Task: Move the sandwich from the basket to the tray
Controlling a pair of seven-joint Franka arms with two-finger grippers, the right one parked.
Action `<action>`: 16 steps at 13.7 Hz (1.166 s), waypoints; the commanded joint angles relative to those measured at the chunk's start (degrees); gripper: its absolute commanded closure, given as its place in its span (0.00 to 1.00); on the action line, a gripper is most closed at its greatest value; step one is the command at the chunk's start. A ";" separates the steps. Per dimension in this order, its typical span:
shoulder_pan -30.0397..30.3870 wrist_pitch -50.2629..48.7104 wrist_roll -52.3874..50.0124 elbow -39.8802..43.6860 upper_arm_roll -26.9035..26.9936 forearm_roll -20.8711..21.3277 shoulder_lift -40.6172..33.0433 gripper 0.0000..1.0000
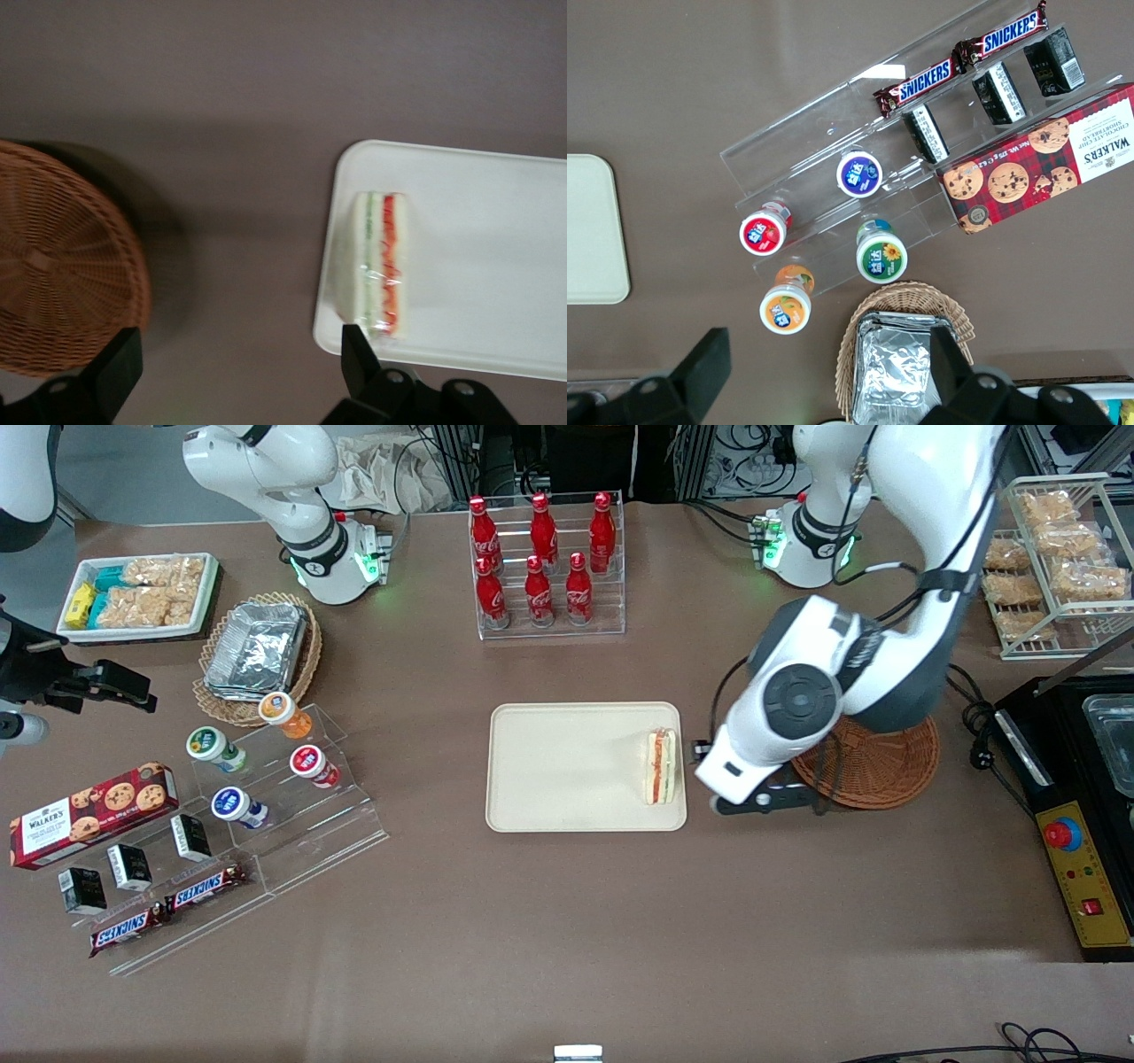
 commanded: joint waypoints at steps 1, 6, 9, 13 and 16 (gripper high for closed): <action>2.03 0.43 6.18 -7.19 3.08 0.46 -7.87 0.00; 2.12 -0.62 19.27 -9.04 11.36 -0.51 -13.77 0.00; 2.29 -1.15 26.22 -8.61 15.57 -1.30 -16.15 0.00; 2.47 -1.15 33.78 -7.99 20.93 -5.86 -18.26 0.00; 2.47 -1.24 39.57 -6.94 25.59 -8.68 -19.32 0.00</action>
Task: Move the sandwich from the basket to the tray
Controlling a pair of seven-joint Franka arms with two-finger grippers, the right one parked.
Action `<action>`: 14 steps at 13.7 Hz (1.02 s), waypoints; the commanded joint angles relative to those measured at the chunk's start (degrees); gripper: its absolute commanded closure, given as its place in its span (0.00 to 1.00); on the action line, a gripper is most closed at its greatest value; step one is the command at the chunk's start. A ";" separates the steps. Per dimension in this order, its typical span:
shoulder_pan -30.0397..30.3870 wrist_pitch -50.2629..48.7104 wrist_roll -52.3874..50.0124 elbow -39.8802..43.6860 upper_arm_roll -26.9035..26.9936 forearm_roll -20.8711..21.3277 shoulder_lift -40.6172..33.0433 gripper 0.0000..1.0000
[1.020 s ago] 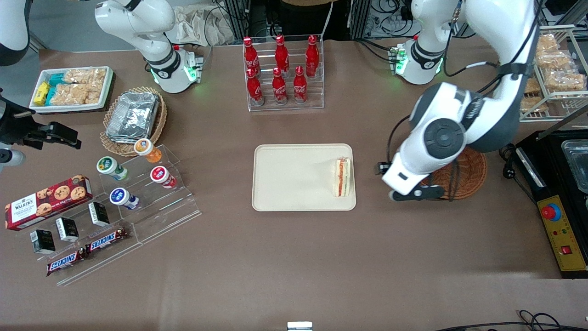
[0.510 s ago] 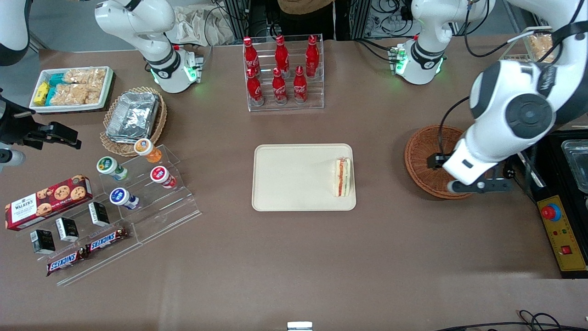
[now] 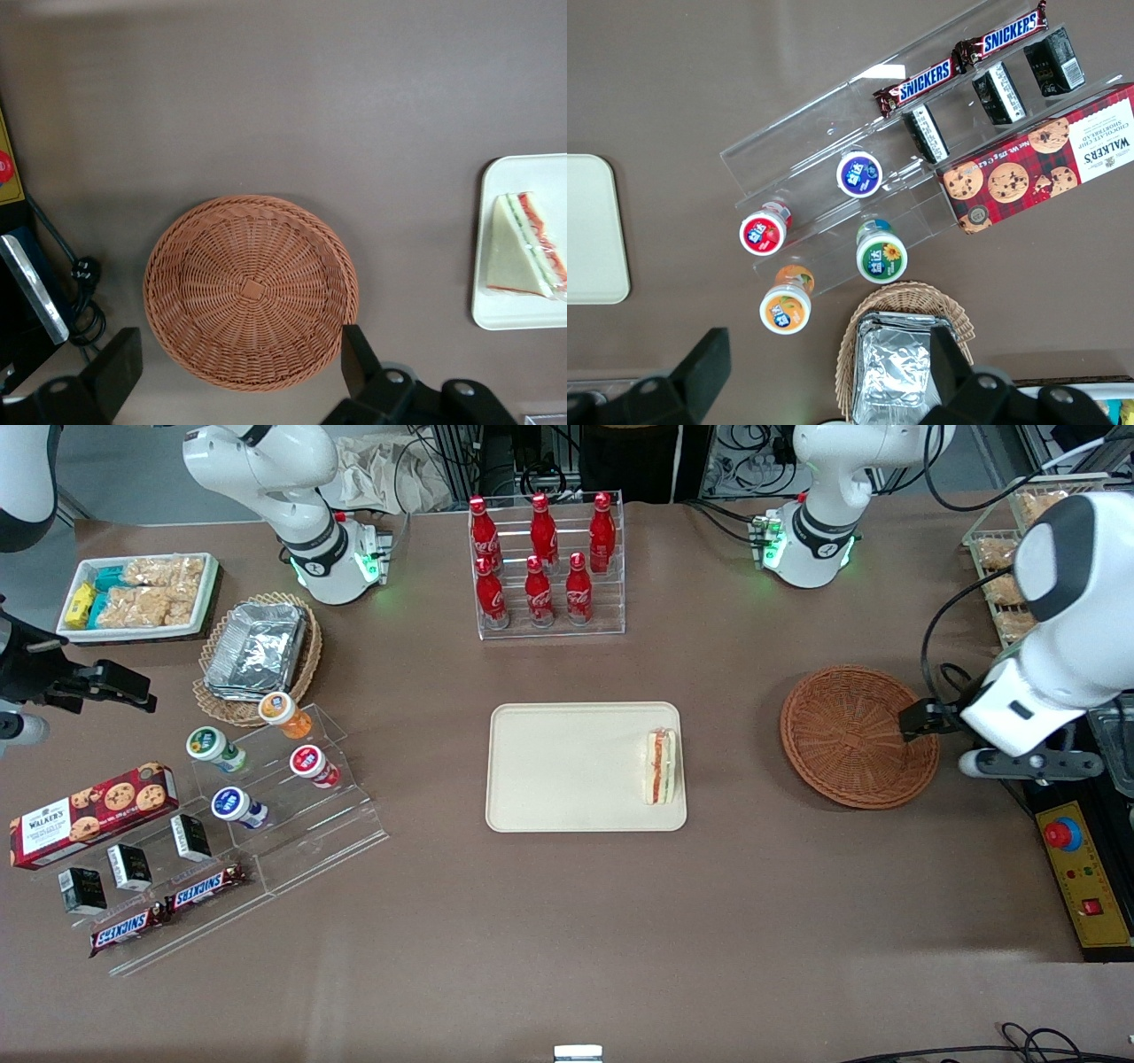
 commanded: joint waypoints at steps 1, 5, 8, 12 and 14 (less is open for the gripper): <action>0.21 -0.97 6.12 0.50 3.47 -1.61 -2.02 0.00; 0.21 -3.78 6.75 5.24 5.33 -1.09 -1.41 0.00; 0.12 -6.16 6.14 7.71 5.24 -1.52 -0.19 0.00; 0.12 -6.17 5.96 7.71 5.15 -1.35 0.00 0.00; 0.03 -6.17 5.96 7.63 5.06 -1.26 0.00 0.00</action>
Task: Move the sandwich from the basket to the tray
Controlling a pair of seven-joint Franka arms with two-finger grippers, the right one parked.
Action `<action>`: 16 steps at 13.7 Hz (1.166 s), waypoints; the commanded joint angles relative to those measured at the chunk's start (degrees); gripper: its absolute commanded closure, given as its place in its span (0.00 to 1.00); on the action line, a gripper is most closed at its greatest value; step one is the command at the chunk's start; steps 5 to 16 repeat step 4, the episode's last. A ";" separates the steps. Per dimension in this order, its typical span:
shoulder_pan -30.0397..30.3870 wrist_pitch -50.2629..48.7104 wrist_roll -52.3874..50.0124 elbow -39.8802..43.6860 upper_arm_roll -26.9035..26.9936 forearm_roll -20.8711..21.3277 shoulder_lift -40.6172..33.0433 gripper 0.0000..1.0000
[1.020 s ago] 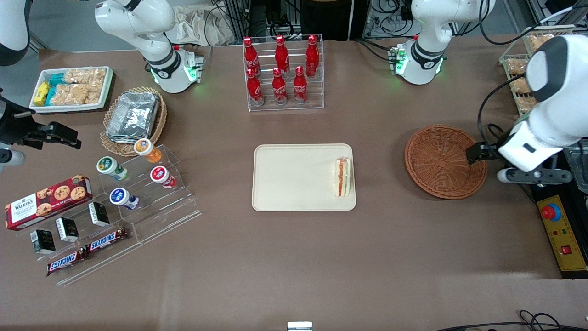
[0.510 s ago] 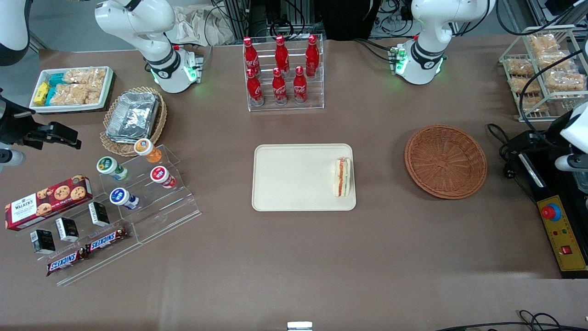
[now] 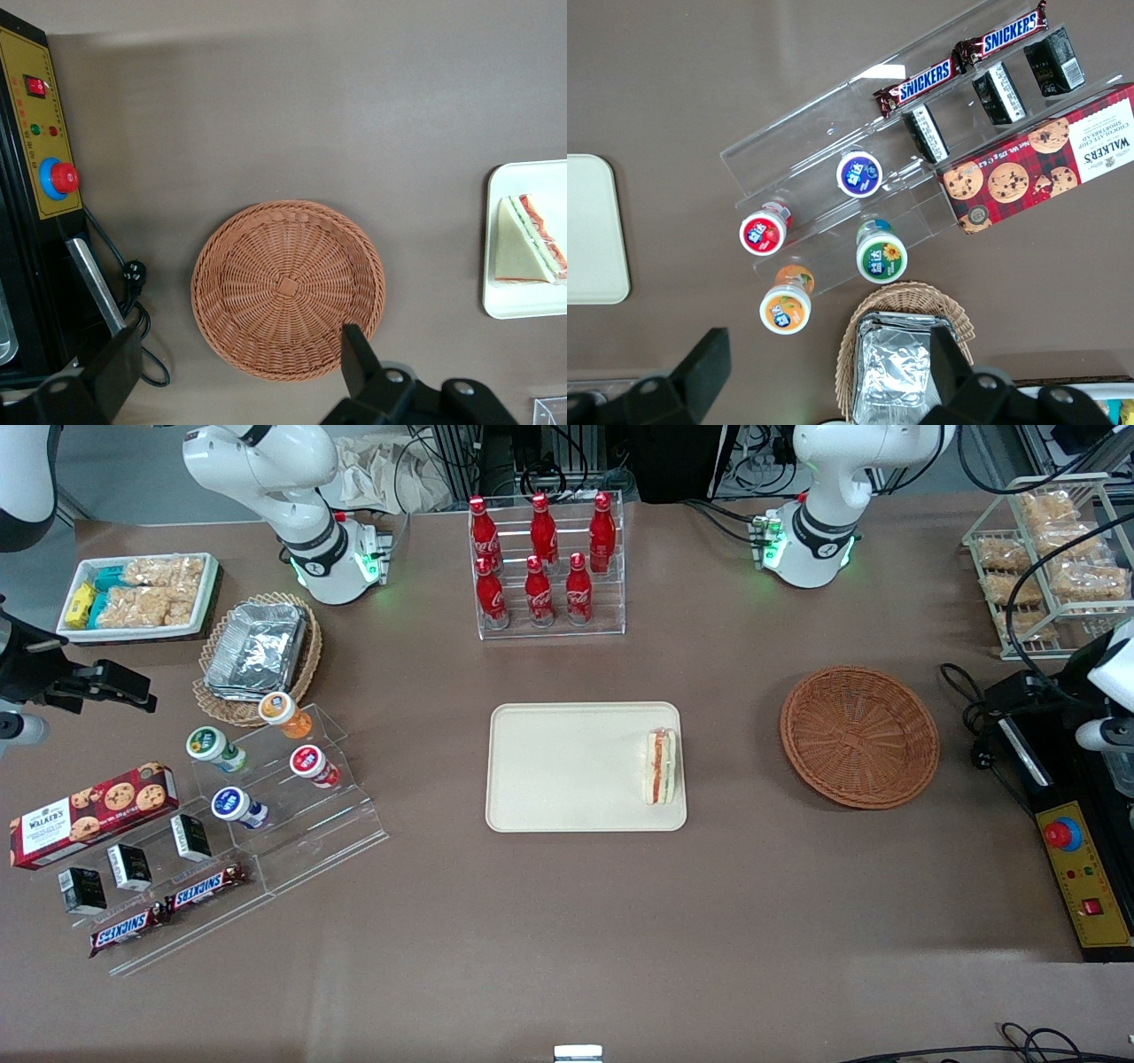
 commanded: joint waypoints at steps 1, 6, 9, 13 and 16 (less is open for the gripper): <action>0.03 -1.44 0.10 1.71 -0.22 -0.41 0.69 0.00; -0.06 -1.52 0.10 1.71 -0.22 -0.15 0.60 0.00; -0.06 -1.52 0.10 1.71 -0.22 -0.15 0.60 0.00; -0.06 -1.52 0.10 1.71 -0.22 -0.15 0.60 0.00; -0.06 -1.52 0.10 1.71 -0.22 -0.15 0.60 0.00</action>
